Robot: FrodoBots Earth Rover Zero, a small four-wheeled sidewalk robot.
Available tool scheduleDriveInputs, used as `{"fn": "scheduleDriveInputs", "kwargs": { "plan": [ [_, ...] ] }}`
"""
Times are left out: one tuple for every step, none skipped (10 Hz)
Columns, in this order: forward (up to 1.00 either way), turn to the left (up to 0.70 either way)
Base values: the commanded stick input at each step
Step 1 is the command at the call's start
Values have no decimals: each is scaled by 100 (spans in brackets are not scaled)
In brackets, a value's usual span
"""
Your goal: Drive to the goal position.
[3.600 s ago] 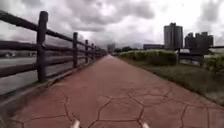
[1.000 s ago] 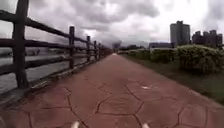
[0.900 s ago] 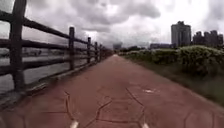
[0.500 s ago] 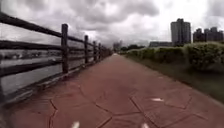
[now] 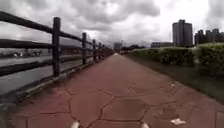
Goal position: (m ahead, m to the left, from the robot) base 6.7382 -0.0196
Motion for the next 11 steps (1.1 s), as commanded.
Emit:
{"fn": "scheduleDriveInputs", "kwargs": {
  "plan": [
    [100,0],
    [100,0],
    [100,0],
    [100,0],
    [100,0],
    [100,0],
    [100,0],
    [100,0],
    [100,0],
    [100,0],
    [100,0]
  ]
}}
